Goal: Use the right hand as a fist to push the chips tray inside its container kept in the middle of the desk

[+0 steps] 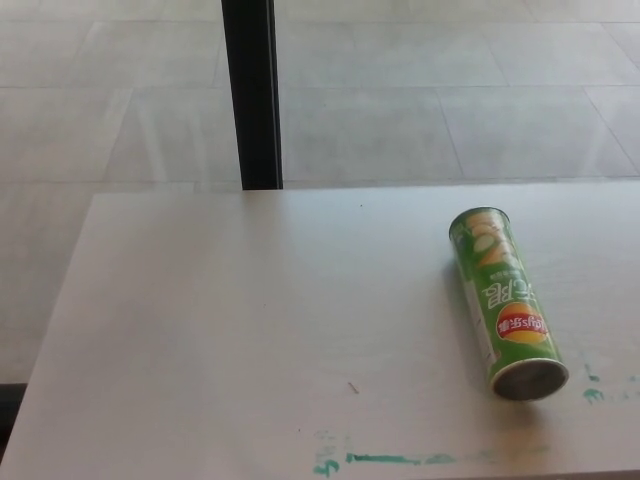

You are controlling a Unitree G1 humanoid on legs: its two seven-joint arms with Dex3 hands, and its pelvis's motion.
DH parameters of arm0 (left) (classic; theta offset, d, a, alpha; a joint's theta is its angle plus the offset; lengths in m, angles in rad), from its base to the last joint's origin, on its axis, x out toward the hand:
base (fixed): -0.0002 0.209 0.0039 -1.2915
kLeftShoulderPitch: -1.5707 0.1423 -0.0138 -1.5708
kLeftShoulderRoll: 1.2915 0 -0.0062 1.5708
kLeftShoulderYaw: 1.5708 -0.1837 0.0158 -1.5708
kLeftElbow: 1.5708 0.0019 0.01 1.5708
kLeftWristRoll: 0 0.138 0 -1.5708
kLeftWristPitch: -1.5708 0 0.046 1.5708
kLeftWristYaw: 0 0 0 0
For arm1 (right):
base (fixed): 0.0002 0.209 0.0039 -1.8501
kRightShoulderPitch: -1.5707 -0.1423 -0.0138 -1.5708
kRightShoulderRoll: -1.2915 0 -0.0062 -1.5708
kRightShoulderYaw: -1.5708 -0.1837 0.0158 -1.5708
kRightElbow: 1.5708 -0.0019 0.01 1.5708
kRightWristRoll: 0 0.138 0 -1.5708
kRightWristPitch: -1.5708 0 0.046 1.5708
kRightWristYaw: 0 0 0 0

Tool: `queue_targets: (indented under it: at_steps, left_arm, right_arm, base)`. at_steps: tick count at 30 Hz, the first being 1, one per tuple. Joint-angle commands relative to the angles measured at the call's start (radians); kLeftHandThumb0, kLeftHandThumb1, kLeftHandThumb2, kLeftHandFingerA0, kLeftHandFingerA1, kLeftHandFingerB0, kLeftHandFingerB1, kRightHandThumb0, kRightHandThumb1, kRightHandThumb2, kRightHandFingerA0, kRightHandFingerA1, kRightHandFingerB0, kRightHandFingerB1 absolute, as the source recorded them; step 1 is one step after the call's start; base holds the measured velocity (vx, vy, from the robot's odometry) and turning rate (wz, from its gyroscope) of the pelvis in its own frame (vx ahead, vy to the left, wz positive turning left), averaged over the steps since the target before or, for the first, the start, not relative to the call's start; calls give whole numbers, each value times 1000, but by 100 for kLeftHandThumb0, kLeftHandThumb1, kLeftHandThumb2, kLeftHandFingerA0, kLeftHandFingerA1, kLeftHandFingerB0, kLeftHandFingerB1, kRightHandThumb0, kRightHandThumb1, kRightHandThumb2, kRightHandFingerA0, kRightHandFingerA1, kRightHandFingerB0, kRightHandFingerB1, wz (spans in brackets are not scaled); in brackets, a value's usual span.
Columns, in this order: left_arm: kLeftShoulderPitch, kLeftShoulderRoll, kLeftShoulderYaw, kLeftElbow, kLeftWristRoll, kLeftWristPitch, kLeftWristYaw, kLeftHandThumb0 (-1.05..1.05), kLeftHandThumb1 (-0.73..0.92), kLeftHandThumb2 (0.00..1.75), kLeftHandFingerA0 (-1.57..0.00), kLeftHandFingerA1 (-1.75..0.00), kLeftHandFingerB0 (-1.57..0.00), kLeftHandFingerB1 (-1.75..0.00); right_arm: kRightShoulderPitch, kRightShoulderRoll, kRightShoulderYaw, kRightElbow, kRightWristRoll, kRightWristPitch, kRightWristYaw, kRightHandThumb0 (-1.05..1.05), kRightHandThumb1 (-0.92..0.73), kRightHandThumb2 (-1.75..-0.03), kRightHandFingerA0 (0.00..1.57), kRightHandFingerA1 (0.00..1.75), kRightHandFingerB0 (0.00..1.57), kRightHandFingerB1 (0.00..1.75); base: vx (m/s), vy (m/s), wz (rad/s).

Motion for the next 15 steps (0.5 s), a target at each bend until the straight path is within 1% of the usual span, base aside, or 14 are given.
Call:
queue_targets:
  at_steps: [1,2,3,4,5,6,7,8,9,10,11,13,14,15]
  left_arm:
    - [30,2,46,4,-50,21,2,-75,71,109,-57,-73,-45,-61]
    - [30,2,44,4,-49,20,1,-78,91,67,-58,-69,-48,-49]
    - [31,2,43,4,-47,17,-1,-78,91,67,-58,-69,-48,-49]
    - [26,2,46,8,-49,21,3,-78,91,67,-59,-71,-49,-49]
    - [25,2,43,11,-44,19,6,-78,92,67,-59,-70,-47,-49]
    - [25,2,45,9,-45,18,4,-77,92,67,-56,-69,-45,-50]
    - [27,2,44,7,-44,17,1,-80,92,68,-53,-65,-41,-48]
    - [30,3,41,5,-40,15,-4,-80,92,68,-53,-65,-41,-48]
    - [27,5,36,8,-34,19,2,-79,92,70,-54,-64,-42,-48]
    - [17,0,35,8,-32,19,8,-78,92,69,-56,-68,-43,-49]
    - [16,-2,43,9,-39,20,4,-79,92,68,-54,-65,-43,-48]
    - [14,-1,45,9,-37,20,3,-79,92,68,-54,-65,-43,-48]
    - [7,-3,55,8,-46,34,17,-77,92,67,-59,-71,-49,-50]
    - [7,-3,55,8,-46,34,17,-77,92,67,-59,-71,-49,-50]
  right_arm:
    - [-48,69,-165,98,317,-32,-68,-63,-92,-67,28,128,22,67]
    - [-48,71,-159,101,310,-37,-64,-63,-91,-68,32,131,21,61]
    - [-50,71,-159,105,309,-37,-62,-63,-91,-68,32,131,21,61]
    - [-53,74,-156,106,307,-43,-61,-64,-91,-67,34,138,24,69]
    - [-55,72,-152,111,303,-42,-60,-64,-90,-69,38,140,25,62]
    - [-48,72,-120,115,271,-48,-64,-64,-91,-68,35,131,25,64]
    - [-43,73,-104,116,256,-50,-63,-63,-91,-68,35,131,22,63]
    - [-42,75,-97,117,259,-51,-61,-63,-91,-68,35,131,22,63]
    - [-38,77,-89,113,261,-52,-57,-64,-92,-68,34,125,22,66]
    - [-45,72,-79,109,262,-50,-60,-64,-92,-68,37,135,21,77]
    - [-47,75,-78,104,275,-53,-61,-64,-92,-68,34,132,21,73]
    - [-45,75,-67,106,289,-56,-63,-64,-92,-68,34,132,21,73]
    - [-43,69,-56,110,285,-44,-72,-64,-92,-69,36,135,28,73]
    - [-43,69,-56,110,285,-44,-72,-64,-92,-69,36,135,28,73]
  base:
    - [0,0,0]
    - [0,0,0]
    - [0,0,0]
    - [0,0,0]
    - [0,0,0]
    - [0,0,0]
    - [0,0,0]
    - [0,0,0]
    - [0,0,0]
    - [0,0,0]
    - [0,0,0]
    - [0,0,0]
    - [0,0,0]
    - [0,0,0]
